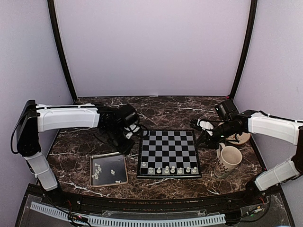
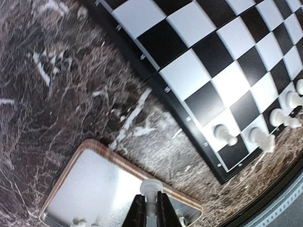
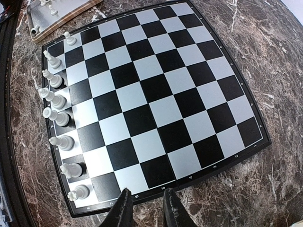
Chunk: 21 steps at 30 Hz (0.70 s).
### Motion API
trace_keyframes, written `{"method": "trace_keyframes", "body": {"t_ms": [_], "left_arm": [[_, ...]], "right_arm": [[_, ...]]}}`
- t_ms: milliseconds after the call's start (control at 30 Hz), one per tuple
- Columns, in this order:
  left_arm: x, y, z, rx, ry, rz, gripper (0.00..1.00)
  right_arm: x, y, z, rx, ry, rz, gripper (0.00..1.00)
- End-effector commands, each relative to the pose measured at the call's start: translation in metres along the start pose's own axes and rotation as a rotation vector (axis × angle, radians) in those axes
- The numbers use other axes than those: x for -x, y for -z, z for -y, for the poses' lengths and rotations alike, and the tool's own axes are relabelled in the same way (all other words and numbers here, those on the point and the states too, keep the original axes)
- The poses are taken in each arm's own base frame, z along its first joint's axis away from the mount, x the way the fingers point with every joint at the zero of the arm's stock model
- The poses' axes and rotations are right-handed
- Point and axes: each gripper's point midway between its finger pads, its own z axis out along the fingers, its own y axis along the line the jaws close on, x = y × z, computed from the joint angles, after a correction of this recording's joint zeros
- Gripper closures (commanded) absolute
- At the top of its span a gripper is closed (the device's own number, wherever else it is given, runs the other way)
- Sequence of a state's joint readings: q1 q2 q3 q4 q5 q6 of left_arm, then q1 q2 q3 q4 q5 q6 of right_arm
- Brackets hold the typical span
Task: Set up the chess pieces on the board
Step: Pick up the pawn from the storage box, then place the pawn on b2.
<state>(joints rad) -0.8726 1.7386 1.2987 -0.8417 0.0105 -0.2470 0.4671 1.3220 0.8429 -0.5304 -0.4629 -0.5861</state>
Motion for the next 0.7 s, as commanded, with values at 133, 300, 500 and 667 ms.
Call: {"method": "trace_keyframes", "body": {"t_ms": [133,300,500,667], "left_arm": [[0.052,0.028,0.052,-0.082,-0.254,0.139,0.94],[0.055,0.015,0.076,-0.075,-0.393,0.103,0.93],[0.052,-0.003,0.098,-0.05,-0.518,0.058,0.93],[0.058,-0.01,0.11,-0.047,-0.548,0.066,0.93]], "right_arm": [[-0.005,-0.002,0.002,-0.01,-0.002,-0.012,0.76],[-0.006,-0.002,0.004,-0.02,-0.001,-0.018,0.76],[-0.006,0.001,0.006,-0.042,0.004,-0.016,0.76],[-0.005,0.002,0.006,-0.043,0.006,-0.014,0.76]]}}
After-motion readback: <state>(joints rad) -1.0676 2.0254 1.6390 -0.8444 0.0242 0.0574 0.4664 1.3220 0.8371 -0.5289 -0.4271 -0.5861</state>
